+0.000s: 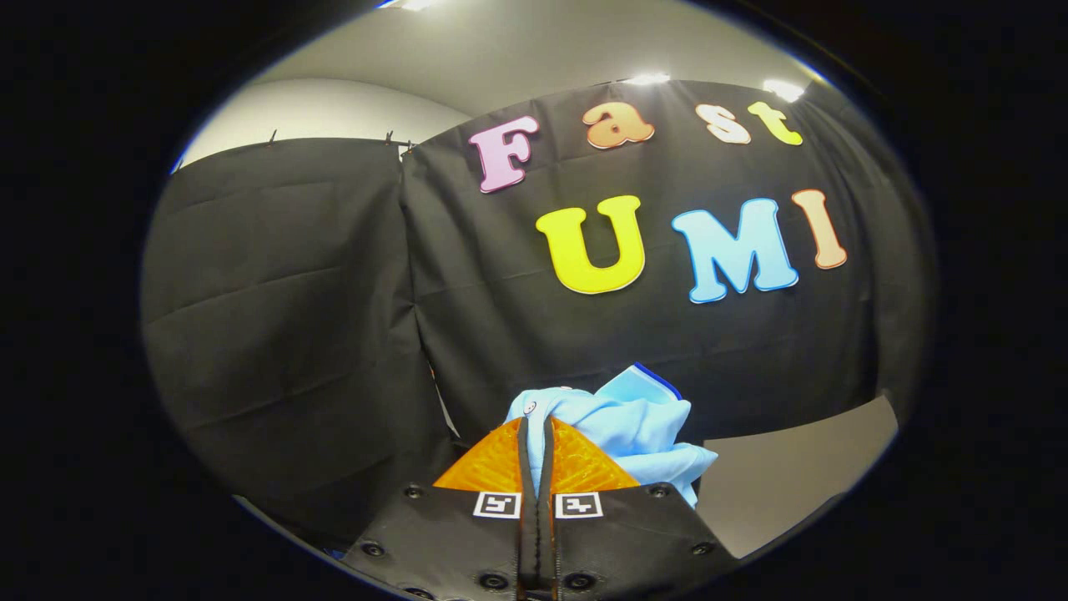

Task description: Put the clothes into the washing machine and then close the washing machine lid.

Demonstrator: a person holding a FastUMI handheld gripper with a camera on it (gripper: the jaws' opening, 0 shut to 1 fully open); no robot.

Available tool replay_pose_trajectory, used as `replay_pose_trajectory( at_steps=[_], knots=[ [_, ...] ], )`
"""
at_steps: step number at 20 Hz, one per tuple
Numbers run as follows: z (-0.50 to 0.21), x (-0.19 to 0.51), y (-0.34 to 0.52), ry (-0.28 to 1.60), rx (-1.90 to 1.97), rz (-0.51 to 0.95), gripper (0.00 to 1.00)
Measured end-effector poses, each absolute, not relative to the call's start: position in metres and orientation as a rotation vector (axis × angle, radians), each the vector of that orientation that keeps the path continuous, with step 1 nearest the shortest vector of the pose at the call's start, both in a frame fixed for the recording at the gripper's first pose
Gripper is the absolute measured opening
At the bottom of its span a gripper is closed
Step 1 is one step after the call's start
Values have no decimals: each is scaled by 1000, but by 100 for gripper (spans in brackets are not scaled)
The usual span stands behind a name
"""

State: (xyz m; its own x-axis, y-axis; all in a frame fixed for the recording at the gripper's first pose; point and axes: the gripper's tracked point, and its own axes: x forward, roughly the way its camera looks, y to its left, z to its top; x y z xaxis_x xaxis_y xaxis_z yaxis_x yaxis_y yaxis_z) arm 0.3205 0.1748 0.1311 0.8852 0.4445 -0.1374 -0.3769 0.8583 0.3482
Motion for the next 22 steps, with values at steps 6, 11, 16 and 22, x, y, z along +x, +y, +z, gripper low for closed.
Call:
replay_pose_trajectory(
  at_steps=[6,11,16,22],
  knots=[
    [127,331,241,240,316,478,1],
    [107,336,284,283,304,500,1],
    [77,342,302,338,321,459,1],
    [27,341,318,415,314,426,1]
  ],
)
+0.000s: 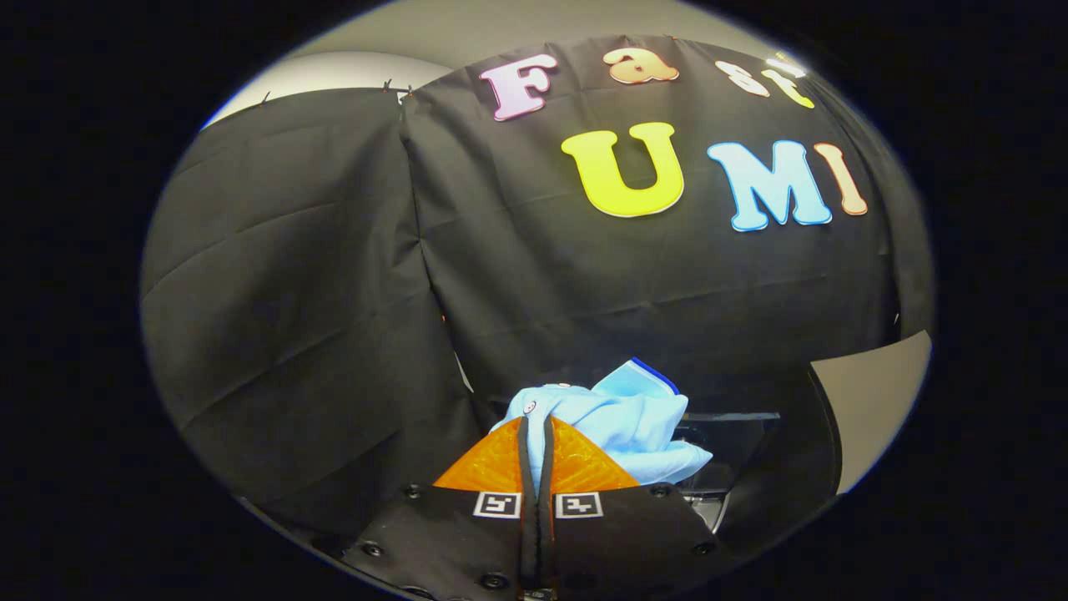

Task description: Put the clothes into the washing machine and then close the washing machine lid.

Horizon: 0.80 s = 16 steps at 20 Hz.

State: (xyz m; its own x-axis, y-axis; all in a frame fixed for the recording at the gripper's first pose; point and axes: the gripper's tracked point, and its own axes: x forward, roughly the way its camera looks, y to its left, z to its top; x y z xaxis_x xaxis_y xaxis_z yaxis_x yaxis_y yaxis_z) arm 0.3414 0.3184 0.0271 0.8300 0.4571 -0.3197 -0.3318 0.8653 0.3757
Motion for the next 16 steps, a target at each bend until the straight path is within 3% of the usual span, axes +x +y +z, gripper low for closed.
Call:
replay_pose_trajectory(
  at_steps=[16],
  knots=[
    [-104,331,325,622,239,382,1]
  ],
)
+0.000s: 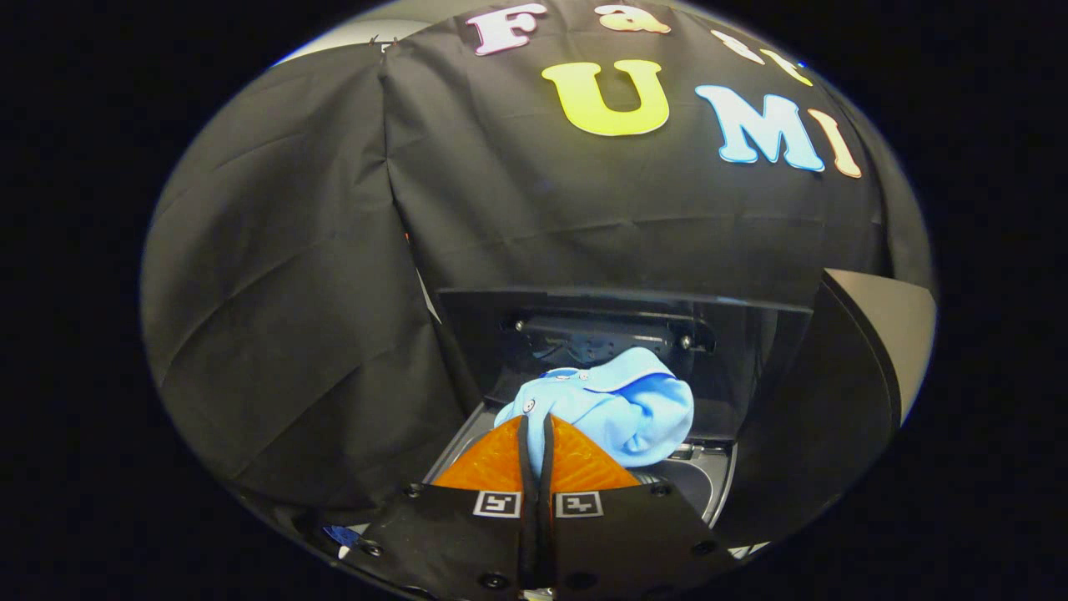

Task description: Put the clothes into the washing machine and then close the washing machine lid.

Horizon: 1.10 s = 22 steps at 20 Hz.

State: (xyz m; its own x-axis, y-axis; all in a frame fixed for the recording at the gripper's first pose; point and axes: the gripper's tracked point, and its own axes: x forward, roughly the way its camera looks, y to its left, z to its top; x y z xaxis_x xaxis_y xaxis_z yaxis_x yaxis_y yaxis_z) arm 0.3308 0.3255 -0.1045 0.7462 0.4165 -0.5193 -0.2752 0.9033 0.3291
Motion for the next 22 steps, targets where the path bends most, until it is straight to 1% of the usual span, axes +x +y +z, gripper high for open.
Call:
replay_pose_trajectory(
  at_steps=[9,19,22],
  knots=[
    [-181,316,324,763,187,353,1],
    [-244,305,332,884,117,342,1],
    [-257,314,328,911,126,333,1]
  ],
)
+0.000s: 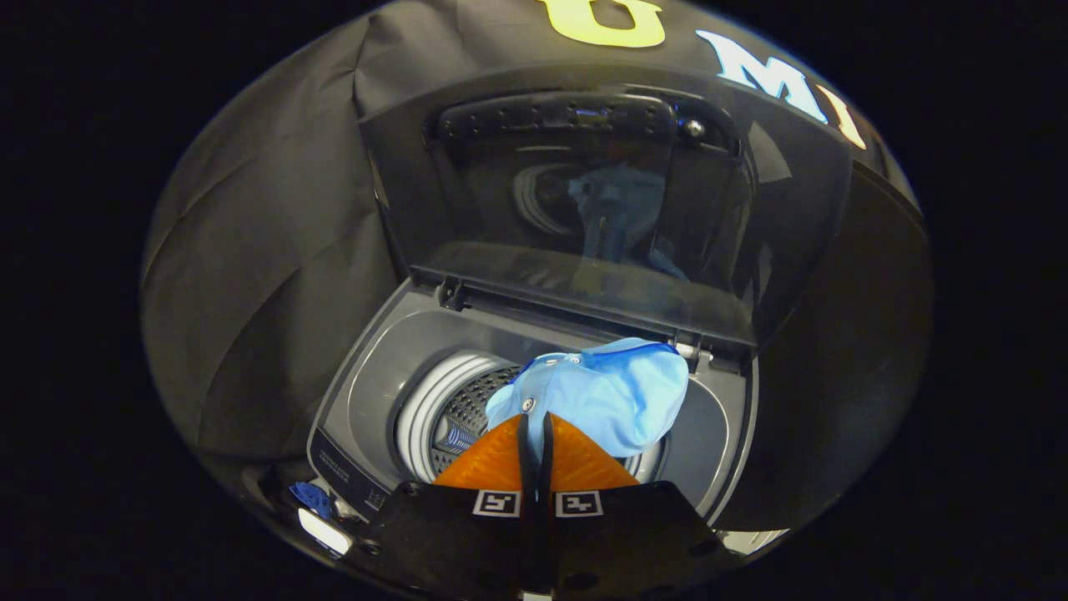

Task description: Put the clothes into the washing machine and then close the washing machine lid.

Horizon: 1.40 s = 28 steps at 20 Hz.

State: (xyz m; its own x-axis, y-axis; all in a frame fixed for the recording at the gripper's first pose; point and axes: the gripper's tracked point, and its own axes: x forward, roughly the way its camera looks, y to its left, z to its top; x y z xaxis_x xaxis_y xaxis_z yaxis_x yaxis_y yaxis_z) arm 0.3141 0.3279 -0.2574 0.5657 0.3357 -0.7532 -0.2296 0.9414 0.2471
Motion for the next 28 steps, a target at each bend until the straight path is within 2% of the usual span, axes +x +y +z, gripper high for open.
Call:
replay_pose_trajectory(
  at_steps=[11,15,22,25,28],
  knots=[
    [-271,313,336,945,119,348,2],
    [-283,300,331,1022,49,345,97],
    [-265,309,336,978,70,352,97],
    [-217,333,343,868,114,356,97],
    [-138,363,353,709,184,381,97]
  ],
)
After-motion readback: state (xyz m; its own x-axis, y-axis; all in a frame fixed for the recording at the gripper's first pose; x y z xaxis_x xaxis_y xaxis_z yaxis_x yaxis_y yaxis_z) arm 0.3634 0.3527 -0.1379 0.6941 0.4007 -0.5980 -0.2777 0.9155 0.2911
